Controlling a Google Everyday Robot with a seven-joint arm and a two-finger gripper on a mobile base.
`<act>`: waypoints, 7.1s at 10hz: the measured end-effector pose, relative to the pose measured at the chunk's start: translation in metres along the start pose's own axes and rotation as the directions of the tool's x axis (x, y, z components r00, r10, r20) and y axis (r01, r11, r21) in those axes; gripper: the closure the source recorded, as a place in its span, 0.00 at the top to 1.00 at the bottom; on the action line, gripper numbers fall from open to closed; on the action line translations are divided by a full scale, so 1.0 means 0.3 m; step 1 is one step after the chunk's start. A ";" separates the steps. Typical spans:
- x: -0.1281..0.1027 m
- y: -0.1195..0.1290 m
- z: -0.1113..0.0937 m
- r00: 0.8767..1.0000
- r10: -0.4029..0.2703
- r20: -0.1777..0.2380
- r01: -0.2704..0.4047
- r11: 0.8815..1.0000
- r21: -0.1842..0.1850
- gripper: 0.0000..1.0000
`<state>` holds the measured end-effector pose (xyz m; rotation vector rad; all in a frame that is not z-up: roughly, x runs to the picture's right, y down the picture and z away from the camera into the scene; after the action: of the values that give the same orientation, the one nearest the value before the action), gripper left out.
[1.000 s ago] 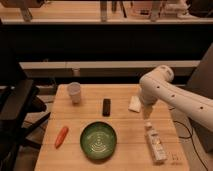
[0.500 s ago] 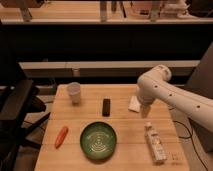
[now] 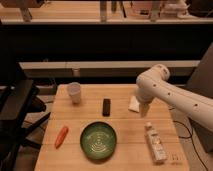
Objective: Push the eraser across the table
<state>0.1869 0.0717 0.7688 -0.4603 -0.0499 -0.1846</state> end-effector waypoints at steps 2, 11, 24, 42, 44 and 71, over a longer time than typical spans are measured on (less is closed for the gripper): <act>0.001 -0.006 0.003 1.000 -0.006 0.001 0.006 1.000 -0.001 0.80; -0.016 -0.042 0.026 0.999 -0.033 0.009 0.033 0.999 -0.008 0.80; -0.049 -0.087 0.049 0.998 -0.067 0.017 0.067 0.998 -0.015 0.77; -0.047 -0.100 0.170 0.997 -0.075 0.030 0.076 0.996 -0.050 0.02; -0.042 -0.102 0.200 0.997 -0.067 0.032 0.069 0.996 -0.058 0.02; -0.113 -0.162 0.499 0.990 -0.140 0.032 0.143 0.981 -0.129 0.02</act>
<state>0.1434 0.1014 0.9209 -0.5909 -0.0932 -0.3238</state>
